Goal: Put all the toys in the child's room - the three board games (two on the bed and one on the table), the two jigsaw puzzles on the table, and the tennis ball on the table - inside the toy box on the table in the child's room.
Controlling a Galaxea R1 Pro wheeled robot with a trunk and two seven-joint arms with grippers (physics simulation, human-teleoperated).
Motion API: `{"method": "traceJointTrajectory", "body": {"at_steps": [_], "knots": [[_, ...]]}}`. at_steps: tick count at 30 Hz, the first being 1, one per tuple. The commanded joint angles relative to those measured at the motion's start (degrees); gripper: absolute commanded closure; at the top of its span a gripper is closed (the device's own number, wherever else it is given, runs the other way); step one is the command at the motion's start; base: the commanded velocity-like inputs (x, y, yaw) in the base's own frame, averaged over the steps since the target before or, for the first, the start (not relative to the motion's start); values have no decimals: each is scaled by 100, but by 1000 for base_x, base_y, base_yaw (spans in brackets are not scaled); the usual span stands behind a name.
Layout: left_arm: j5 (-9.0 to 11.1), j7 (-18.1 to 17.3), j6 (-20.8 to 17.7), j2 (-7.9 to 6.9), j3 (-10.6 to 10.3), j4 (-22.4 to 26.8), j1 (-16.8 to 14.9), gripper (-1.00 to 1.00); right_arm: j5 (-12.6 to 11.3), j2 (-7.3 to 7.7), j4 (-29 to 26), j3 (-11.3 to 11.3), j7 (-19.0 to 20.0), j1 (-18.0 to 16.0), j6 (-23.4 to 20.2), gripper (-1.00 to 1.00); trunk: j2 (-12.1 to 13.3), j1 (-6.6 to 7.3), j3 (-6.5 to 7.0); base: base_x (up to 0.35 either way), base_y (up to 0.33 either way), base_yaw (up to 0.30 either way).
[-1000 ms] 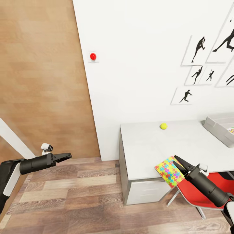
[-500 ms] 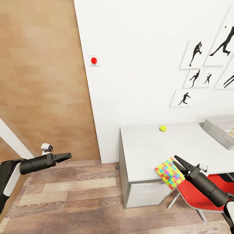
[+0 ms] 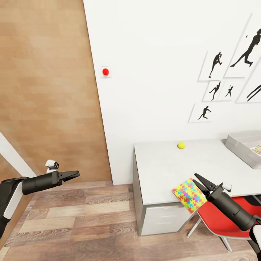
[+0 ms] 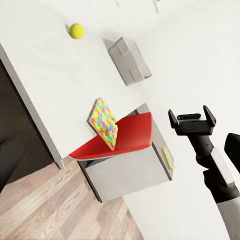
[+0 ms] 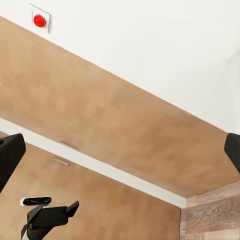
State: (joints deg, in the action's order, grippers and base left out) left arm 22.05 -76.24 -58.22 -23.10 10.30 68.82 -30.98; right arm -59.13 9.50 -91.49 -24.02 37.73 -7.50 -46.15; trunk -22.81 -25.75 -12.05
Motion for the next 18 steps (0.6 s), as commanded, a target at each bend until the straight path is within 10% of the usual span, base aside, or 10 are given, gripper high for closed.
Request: {"method": "traceJointTrajectory", "body": {"at_steps": [1,18], "knots": [[13,-9,-49,-2,-1,0,-4,-100,-11,3,-1,-7,10,-5,-34,-100,-11,-4,-1,0,0,0],[18,-27,-49,-3,15,0,-3,-100,-11,-5,-8,-7,135,-5,-34,-100,-11,-4,160,0,0,0]]}}
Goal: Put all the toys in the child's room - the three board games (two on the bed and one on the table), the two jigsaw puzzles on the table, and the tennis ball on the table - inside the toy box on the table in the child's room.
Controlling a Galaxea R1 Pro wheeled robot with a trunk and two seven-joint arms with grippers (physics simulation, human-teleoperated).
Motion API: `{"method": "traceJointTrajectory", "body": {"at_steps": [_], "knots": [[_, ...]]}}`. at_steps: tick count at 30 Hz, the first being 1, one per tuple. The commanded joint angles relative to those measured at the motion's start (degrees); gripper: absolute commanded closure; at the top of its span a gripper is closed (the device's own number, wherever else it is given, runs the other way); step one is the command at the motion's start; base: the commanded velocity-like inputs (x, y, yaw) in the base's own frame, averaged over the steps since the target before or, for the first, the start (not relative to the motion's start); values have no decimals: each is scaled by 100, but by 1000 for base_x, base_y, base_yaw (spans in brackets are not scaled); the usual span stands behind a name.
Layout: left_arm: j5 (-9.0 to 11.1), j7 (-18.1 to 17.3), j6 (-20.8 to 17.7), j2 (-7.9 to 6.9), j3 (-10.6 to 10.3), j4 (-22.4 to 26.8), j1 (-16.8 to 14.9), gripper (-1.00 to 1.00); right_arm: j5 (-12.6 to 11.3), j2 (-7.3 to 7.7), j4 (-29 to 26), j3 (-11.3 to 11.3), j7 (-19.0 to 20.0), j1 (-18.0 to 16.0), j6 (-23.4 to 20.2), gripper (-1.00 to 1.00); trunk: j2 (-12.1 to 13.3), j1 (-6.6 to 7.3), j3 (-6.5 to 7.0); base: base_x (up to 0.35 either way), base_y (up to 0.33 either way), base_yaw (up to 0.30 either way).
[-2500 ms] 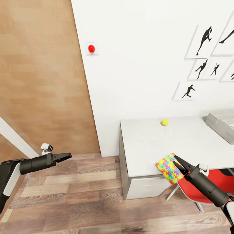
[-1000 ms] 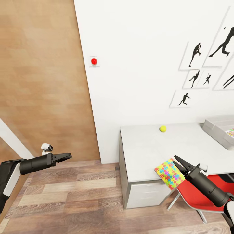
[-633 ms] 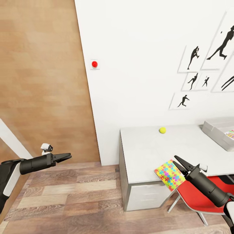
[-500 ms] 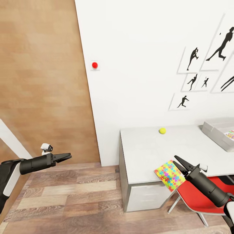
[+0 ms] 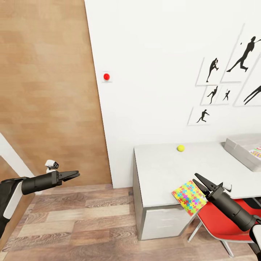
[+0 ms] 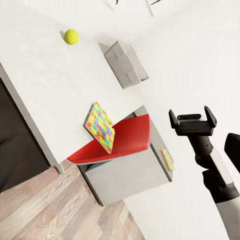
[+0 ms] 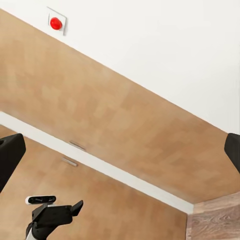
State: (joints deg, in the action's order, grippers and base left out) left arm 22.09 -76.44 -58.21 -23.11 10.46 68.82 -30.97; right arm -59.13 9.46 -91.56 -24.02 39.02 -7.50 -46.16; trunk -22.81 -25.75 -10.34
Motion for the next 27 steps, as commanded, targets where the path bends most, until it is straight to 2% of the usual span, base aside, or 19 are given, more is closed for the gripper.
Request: {"method": "traceJointTrajectory", "body": {"at_steps": [1,27], "knots": [[18,-8,-50,-1,-1,0,-3,-100,-9,-2,1,-6,7,-6,-33,-100,-11,-4,-2,0,0,0],[18,-5,-50,-1,-8,0,-5,-100,-4,-7,6,3,1,-6,-30,-100,-11,-4,245,0,0,0]]}}
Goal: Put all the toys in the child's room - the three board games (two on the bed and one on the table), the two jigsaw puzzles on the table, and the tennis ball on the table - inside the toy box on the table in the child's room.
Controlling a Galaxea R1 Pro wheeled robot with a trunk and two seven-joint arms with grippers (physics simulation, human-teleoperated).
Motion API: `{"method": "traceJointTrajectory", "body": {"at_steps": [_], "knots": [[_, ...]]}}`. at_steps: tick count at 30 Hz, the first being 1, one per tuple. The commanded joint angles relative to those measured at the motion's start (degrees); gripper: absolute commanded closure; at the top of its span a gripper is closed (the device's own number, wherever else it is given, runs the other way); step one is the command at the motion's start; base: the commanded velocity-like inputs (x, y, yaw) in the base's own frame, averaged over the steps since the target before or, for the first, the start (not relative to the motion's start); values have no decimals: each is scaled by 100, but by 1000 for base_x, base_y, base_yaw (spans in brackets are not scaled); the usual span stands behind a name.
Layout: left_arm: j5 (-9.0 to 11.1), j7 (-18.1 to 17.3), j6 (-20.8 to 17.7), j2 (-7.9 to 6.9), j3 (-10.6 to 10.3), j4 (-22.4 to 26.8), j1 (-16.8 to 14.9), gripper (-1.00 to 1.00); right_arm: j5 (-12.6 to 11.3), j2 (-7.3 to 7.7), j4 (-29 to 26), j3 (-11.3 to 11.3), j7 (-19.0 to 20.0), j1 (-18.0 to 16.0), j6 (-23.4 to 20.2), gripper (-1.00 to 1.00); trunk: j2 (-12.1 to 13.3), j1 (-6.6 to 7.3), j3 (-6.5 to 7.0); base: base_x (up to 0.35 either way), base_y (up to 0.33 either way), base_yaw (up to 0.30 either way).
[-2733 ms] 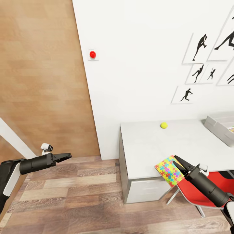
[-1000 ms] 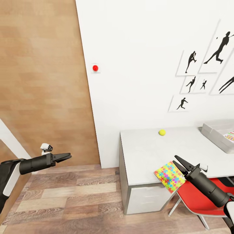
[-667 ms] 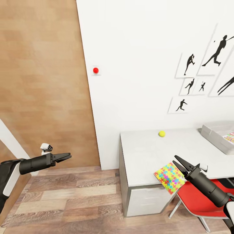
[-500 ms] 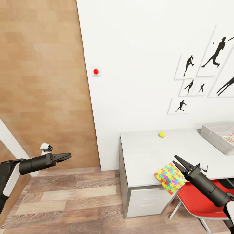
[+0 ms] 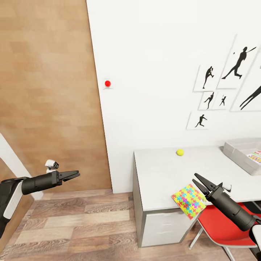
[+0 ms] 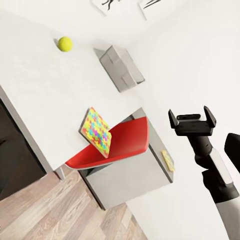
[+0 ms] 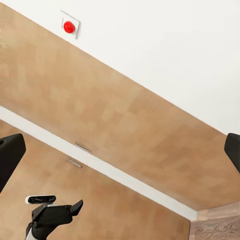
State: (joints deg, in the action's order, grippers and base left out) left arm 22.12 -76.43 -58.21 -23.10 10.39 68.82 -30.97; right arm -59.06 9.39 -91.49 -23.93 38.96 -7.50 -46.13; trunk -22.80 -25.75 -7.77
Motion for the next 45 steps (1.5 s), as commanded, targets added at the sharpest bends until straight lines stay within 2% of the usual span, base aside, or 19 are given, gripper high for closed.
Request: {"method": "traceJointTrajectory", "body": {"at_steps": [1,11,45], "knots": [[13,-5,-50,-1,-1,0,-5,-100,-10,-3,0,-3,3,-6,-31,-100,-11,-4,-2,0,0,0],[10,-3,-50,-8,5,0,-5,-100,-9,-13,0,11,2,-6,-28,-100,-11,-4,70,0,0,0],[8,6,-50,-6,7,-1,-5,-100,-9,-15,1,-9,-45,-6,-19,-100,-11,-4,76,0,0,0]]}}
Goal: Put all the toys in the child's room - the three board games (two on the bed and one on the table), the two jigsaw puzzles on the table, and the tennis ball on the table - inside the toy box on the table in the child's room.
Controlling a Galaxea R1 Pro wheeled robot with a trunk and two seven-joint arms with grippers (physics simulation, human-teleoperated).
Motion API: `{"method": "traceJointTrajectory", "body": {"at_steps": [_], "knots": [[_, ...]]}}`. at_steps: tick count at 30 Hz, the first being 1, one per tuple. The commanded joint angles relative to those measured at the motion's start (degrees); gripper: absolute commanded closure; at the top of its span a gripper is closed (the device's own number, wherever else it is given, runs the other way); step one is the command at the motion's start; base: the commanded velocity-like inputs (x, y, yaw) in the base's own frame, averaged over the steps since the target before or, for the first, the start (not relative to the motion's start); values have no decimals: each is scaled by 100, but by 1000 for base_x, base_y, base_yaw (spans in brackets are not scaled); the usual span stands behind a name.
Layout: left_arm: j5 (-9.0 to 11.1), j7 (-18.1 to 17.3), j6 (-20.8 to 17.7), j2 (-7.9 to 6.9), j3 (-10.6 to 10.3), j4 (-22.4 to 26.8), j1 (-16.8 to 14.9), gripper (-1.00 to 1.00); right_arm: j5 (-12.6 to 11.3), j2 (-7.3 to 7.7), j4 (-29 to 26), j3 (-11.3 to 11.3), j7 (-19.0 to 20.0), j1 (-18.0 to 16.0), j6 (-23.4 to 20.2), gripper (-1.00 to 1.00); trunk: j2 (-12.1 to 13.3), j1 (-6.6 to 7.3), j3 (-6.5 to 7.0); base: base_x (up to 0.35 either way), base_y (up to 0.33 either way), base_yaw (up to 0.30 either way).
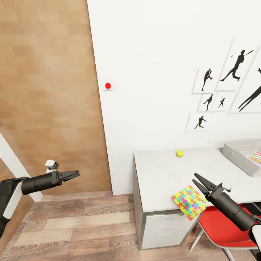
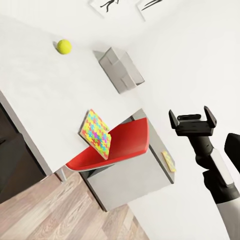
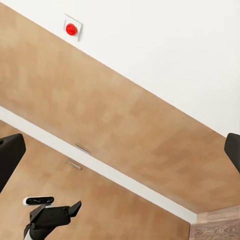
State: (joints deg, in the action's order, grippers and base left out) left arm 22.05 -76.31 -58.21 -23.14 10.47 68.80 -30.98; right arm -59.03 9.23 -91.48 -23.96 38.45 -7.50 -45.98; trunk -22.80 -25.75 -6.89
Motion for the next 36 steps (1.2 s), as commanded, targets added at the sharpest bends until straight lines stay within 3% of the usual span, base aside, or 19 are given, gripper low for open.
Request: {"method": "traceJointTrajectory", "body": {"at_steps": [1,22,36], "knots": [[14,-6,-50,-3,-1,1,-5,-100,-12,0,-1,-6,10,-6,-34,-100,-12,-3,-12,0,-5,0],[18,-30,-43,-8,7,2,-5,-100,-12,-1,-1,22,66,-6,-39,-100,-12,-3,138,-63,-95,-123],[18,-33,-49,-7,8,2,-5,-100,-12,-1,-1,27,64,-6,-40,-100,-12,-3,232,-167,-235,-26]]}}
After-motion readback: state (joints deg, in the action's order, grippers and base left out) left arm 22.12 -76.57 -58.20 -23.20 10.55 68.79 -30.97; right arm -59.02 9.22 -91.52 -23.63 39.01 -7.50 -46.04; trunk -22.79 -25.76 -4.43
